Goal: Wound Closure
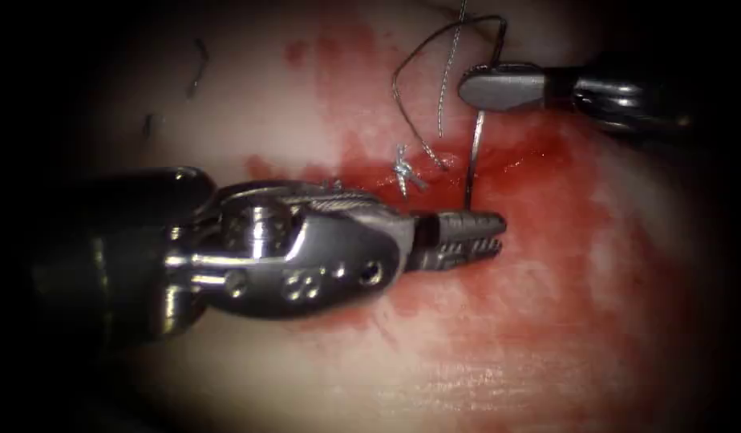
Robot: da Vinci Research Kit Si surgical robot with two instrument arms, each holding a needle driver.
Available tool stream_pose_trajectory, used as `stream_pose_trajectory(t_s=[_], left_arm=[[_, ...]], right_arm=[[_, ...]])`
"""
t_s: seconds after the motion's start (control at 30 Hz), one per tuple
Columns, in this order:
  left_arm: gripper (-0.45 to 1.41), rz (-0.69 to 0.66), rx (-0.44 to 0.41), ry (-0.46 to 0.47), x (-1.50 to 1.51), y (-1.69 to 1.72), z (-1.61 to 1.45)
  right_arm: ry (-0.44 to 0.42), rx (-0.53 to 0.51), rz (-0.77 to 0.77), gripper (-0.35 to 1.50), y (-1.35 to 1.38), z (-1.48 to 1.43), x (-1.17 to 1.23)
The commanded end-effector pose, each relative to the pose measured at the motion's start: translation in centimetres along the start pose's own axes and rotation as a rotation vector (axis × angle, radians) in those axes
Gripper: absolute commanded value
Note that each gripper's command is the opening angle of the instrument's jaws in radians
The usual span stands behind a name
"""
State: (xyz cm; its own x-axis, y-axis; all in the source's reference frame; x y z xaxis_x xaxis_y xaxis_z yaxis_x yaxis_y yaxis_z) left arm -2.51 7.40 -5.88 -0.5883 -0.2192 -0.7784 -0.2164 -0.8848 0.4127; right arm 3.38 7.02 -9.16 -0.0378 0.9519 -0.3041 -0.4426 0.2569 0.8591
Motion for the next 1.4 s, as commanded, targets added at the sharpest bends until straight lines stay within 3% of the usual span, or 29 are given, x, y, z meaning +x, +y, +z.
stream_pose_trajectory(t_s=[0.03, 0.07, 0.1, 0.13, 0.17, 0.2, 0.27, 0.3, 0.4, 0.5, 0.63, 0.77, 0.87, 1.0, 1.03, 1.17, 1.27, 1.33, 1.4], left_arm=[[-0.21, -0.001, 0.001, 0.001, 0.01, -0.03, 0.08], [0.18, -0.027, -0.001, 0.007, 0.03, -0.05, 0.08], [0.28, -0.07, 0.0, 0.015, 0.04, -0.07, 0.08], [0.4, -0.217, 0.002, 0.019, 0.08, -0.11, 0.07], [0.39, -0.273, 0.006, 0.022, 0.09, -0.13, 0.07], [0.65, -0.463, 0.009, 0.045, 0.14, -0.17, 0.1], [0.71, -0.644, -0.003, 0.104, 0.18, -0.2, 0.13], [0.75, -0.795, -0.045, 0.228, 0.21, -0.23, 0.13], [0.76, -0.959, -0.086, 0.391, 0.24, -0.25, 0.1], [0.77, -1.045, -0.104, 0.486, 0.24, -0.28, 0.08], [0.71, -1.117, -0.216, 0.55, 0.15, -0.34, -0.04], [0.7, -1.228, -0.333, 0.518, 0.03, -0.42, -0.14], [0.66, -1.249, -0.327, 0.495, 0.01, -0.42, -0.2], [0.32, -1.191, -0.335, 0.383, 0.01, -0.41, -0.23], [0.32, -1.191, -0.335, 0.383, 0.01, -0.41, -0.23], [0.09, -1.163, -0.311, 0.182, -0.05, -0.43, -0.15], [-0.08, -1.086, -0.392, 0.003, -0.12, -0.44, -0.07], [-0.35, -1.044, -0.43, -0.058, -0.15, -0.43, -0.03], [-0.35, -1.003, -0.44, -0.097, -0.21, -0.44, 0.01]], right_arm=[[0.0, 0.006, -0.016, -0.35, 0.02, 0.08, 0.01], [-0.002, 0.008, -0.034, -0.35, 0.02, 0.07, 0.01], [-0.002, 0.008, -0.035, -0.35, 0.02, 0.07, 0.0], [-0.002, 0.012, -0.064, -0.35, 0.03, 0.06, 0.0], [-0.003, 0.013, -0.076, -0.35, 0.03, 0.06, 0.0], [-0.008, 0.021, -0.106, -0.35, 0.04, 0.05, 0.01], [-0.012, 0.022, -0.136, -0.35, 0.05, 0.04, 0.02], [-0.007, 0.037, -0.164, -0.35, 0.08, 0.03, 0.04], [-0.004, 0.057, -0.2, -0.35, 0.11, 0.01, 0.06], [0.006, 0.069, -0.23, -0.35, 0.16, -0.05, 0.08], [0.024, 0.088, -0.284, -0.35, 0.25, -0.14, 0.13], [0.033, 0.098, -0.32, -0.35, 0.32, -0.23, 0.17], [0.04, 0.108, -0.368, -0.35, 0.34, -0.29, 0.17], [0.047, 0.143, -0.46, -0.35, 0.32, -0.35, 0.17], [0.047, 0.143, -0.46, -0.35, 0.32, -0.35, 0.17], [0.089, 0.171, -0.542, -0.35, 0.26, -0.41, 0.23], [0.109, 0.208, -0.602, -0.35, 0.2, -0.42, 0.25], [0.112, 0.216, -0.613, -0.35, 0.18, -0.41, 0.24], [0.115, 0.221, -0.625, -0.35, 0.16, -0.41, 0.23]])
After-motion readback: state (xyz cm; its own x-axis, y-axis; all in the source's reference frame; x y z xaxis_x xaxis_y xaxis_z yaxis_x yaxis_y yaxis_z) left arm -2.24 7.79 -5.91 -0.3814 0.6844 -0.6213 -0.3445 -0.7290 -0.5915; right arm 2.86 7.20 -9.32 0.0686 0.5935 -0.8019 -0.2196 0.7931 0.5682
